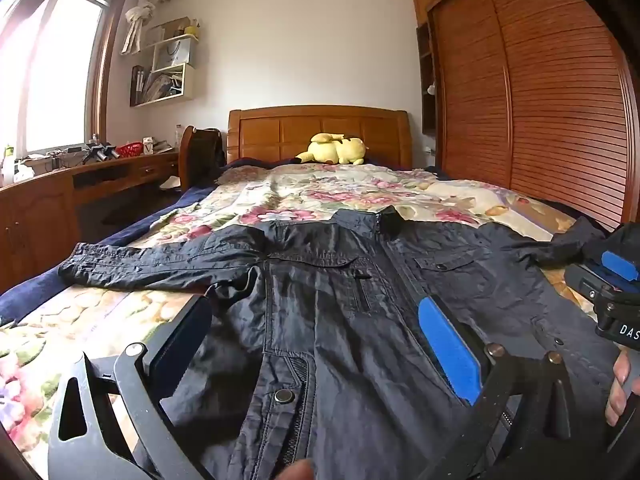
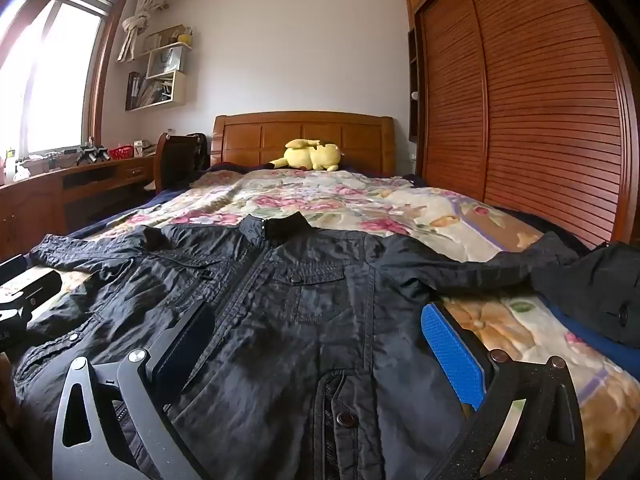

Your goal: Fold large clothes

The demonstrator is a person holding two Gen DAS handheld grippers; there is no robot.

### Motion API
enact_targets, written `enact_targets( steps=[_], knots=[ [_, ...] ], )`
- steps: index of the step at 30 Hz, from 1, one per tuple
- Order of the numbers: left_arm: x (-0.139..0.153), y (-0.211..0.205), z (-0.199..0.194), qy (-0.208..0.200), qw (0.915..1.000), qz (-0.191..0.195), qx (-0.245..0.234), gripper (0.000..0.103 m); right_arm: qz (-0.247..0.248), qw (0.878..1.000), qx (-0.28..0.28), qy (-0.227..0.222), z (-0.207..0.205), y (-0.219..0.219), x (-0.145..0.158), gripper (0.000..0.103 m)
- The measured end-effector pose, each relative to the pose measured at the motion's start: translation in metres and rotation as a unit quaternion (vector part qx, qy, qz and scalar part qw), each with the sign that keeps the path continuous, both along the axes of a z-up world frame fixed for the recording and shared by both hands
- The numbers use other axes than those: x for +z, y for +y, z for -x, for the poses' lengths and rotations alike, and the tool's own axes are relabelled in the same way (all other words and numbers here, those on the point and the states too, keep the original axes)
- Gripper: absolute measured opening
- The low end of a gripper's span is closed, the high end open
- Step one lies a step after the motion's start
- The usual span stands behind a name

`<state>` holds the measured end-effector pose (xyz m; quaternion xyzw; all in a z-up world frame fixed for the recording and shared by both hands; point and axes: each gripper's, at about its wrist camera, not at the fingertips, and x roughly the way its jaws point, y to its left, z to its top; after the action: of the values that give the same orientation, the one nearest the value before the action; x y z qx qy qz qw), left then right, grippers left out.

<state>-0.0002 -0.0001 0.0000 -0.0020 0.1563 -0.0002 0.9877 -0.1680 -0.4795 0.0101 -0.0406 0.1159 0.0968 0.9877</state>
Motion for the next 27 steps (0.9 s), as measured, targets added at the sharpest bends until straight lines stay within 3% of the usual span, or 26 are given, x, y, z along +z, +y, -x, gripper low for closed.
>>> enact_targets(
  steps=[27],
  knots=[
    [-0.0001,0.0,-0.0005,-0.003,1.0,0.0,0.002,0.103,-0.001,1.0,0.0,-0.001,0.0,-0.0004,-0.0002,0.103]
  ],
)
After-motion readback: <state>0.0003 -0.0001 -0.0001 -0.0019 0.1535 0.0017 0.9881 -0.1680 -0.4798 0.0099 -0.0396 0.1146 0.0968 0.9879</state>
